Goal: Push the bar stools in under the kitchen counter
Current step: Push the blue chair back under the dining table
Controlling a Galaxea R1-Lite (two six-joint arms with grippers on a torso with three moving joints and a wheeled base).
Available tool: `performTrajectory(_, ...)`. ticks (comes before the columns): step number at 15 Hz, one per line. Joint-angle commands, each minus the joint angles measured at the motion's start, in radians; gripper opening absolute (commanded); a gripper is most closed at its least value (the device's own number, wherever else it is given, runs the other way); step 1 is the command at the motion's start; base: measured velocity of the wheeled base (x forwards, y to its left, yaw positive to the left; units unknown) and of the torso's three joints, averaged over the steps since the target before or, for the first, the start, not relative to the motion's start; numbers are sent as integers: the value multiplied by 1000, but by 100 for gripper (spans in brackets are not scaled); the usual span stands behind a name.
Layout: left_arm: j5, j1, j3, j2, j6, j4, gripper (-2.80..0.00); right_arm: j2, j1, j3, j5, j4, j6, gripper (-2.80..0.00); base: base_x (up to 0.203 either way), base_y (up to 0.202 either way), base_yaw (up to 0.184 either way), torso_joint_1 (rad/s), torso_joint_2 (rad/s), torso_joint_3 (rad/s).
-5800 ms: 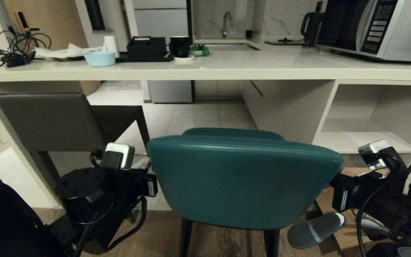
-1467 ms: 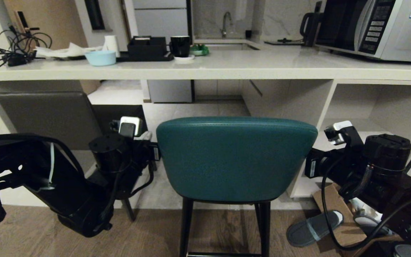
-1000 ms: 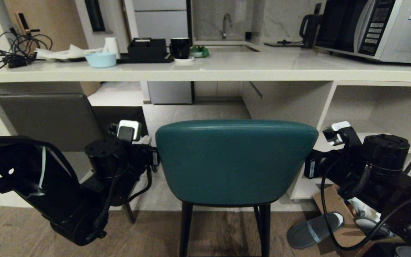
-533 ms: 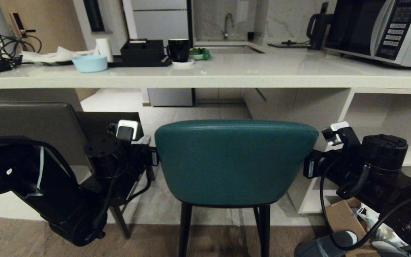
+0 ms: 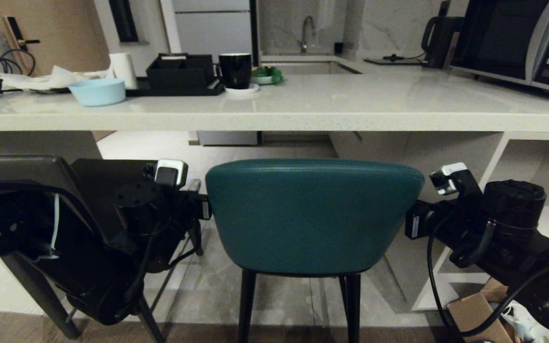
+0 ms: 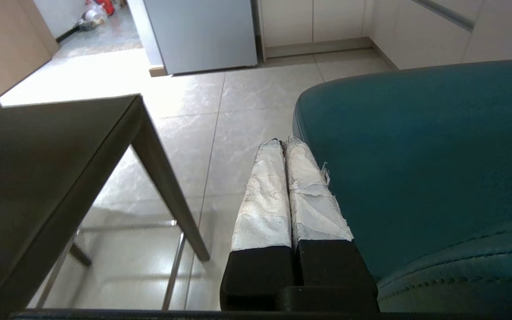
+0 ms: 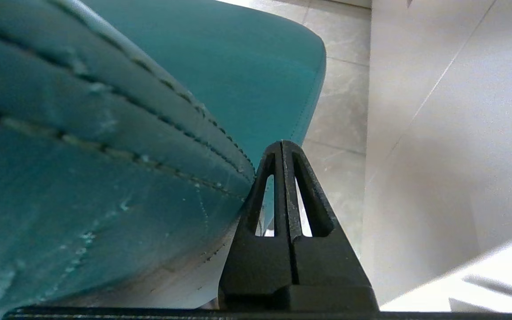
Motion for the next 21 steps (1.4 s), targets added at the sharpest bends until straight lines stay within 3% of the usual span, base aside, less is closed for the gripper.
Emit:
performTrajectory(1, 1, 0, -9, 4, 1, -8, -280, -2, 0, 4, -8, -9, 1, -280, 193, 0, 2, 6, -1, -2)
performTrajectory(7, -2, -10, 0, -12, 0, -25, -280, -6, 0, 27, -8, -11, 1, -280, 184, 0, 3, 2, 2, 4)
performTrajectory(14, -1, -31, 110, -98, -2, -94, -280, -25, -2, 89, -10, -104, 5, -280, 8, 0, 0, 2, 0, 1)
performTrajectory(21, 1, -27, 253, -287, -10, -97, -280, -225, -6, 149, -51, -107, 4, -280, 0, 0, 0, 0, 0, 0)
